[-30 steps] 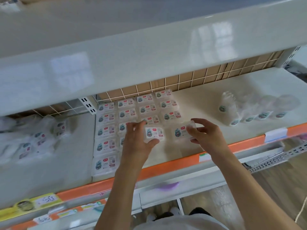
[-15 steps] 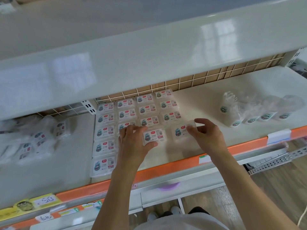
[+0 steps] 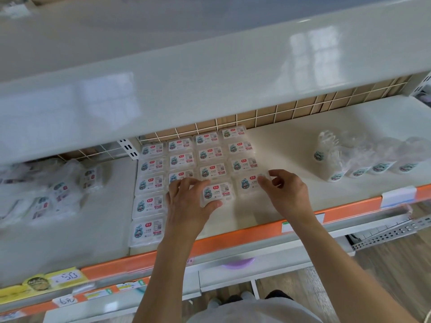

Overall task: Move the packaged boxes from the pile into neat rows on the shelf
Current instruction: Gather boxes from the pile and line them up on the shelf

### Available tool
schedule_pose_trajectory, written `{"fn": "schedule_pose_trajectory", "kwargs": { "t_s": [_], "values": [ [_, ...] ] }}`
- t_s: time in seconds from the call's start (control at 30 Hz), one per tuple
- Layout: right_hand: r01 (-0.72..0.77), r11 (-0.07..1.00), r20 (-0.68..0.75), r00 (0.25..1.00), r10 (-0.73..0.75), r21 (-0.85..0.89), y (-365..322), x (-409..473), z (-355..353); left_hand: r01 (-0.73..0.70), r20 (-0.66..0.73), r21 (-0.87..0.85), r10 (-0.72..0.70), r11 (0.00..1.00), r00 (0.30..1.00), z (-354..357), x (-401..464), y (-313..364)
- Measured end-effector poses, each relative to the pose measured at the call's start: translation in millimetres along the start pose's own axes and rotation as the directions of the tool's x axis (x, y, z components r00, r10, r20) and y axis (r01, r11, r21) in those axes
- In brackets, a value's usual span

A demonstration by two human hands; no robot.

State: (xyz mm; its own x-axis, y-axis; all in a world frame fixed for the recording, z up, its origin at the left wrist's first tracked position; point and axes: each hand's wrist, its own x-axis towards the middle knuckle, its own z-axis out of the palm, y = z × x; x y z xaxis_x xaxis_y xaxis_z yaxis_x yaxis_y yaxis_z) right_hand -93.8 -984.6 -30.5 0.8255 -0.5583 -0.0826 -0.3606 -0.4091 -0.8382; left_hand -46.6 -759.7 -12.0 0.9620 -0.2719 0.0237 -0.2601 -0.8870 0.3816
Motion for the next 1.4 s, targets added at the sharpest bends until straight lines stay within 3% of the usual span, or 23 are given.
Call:
{"fn": "schedule_pose_trajectory", "kwargs": {
  "t_s": [0.5,0.67,0.9,1.13,1.27,1.4],
  "values": [
    [0.047,0.994,0.011,0.999,-0.046,-0.098,-5.6,-4.0,6.2,-0.001,0.046,0.075,-0.002,0.997,0.999,0.3,-4.5,5.8],
    [0.228,0.944,-0.019,0.971,-0.239,-0.24,-27.9,-19.5,-3.6,0.001,-0.003,0.0,-0.001,1.0,1.0,-4.5,-13.7,4.0],
    [0.535,0.796,0.312,0.836,-0.452,-0.282,-72.2,-53.7,16.3,0.02,-0.136,-0.056,-0.028,0.998,0.99,-27.8,-43.8,-29.6],
    [0.699,0.667,0.637,0.642,-0.426,-0.258,-116.5,-87.6,61.4,0.202,-0.166,-0.066,-0.21,0.977,0.964,-70.9,-88.9,-85.3],
    [0.752,0.632,0.71,0.549,-0.442,-0.188,-141.5,-119.4,100.6,0.282,-0.183,-0.085,-0.293,0.956,0.938,-89.9,-120.6,-125.6],
    [0.783,0.599,0.736,0.503,-0.454,-0.166,-161.8,-158.1,144.0,0.331,-0.209,-0.091,-0.343,0.939,0.916,-110.9,-152.6,-172.1]
  ]
}}
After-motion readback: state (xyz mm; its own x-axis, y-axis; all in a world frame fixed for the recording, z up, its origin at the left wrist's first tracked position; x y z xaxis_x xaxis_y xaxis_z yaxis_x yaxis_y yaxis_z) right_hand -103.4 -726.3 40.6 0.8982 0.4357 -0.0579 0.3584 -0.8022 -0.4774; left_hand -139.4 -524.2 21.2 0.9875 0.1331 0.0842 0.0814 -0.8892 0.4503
